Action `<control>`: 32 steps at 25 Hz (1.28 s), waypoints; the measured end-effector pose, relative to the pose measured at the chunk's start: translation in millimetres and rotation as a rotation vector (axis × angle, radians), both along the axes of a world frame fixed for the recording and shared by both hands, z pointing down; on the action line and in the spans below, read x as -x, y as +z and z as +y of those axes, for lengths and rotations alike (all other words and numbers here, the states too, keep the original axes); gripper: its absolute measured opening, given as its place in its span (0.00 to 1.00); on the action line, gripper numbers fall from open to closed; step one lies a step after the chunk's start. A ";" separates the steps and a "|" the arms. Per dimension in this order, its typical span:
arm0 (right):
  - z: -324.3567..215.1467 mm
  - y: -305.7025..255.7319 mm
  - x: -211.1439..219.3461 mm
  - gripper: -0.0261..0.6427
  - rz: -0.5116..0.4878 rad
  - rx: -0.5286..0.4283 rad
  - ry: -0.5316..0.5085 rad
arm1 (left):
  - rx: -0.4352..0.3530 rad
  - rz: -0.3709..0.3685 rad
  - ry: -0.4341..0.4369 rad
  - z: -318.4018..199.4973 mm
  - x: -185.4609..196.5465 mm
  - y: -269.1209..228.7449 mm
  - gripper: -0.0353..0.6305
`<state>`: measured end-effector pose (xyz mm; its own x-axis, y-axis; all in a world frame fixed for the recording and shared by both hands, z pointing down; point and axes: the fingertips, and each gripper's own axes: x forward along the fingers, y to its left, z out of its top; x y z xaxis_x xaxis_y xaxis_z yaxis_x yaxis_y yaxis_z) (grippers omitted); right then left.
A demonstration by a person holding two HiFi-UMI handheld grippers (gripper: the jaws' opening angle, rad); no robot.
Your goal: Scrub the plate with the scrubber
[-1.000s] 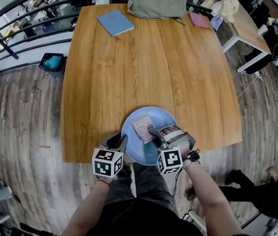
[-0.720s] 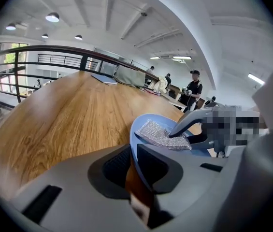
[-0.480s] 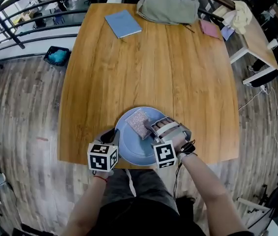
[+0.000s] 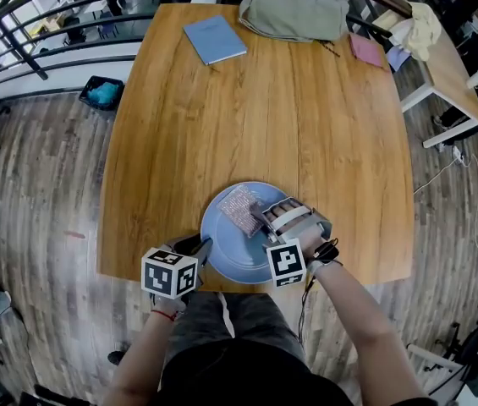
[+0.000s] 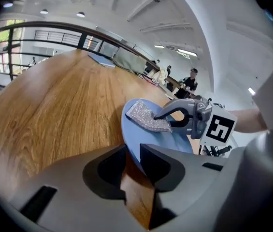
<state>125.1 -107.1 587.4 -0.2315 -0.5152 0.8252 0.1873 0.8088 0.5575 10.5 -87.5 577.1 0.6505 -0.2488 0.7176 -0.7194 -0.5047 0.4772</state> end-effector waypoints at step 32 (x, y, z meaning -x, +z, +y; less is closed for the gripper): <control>142.1 -11.0 -10.1 0.17 0.049 0.867 0.262 | 0.085 0.055 -0.241 -12.4 -2.2 2.9 0.11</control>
<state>135.2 35.0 576.5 -0.1490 0.2598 0.9541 -0.0546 0.9612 -0.2702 12.7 -99.9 580.0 0.6186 -0.3419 0.7074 -0.7856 -0.2783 0.5526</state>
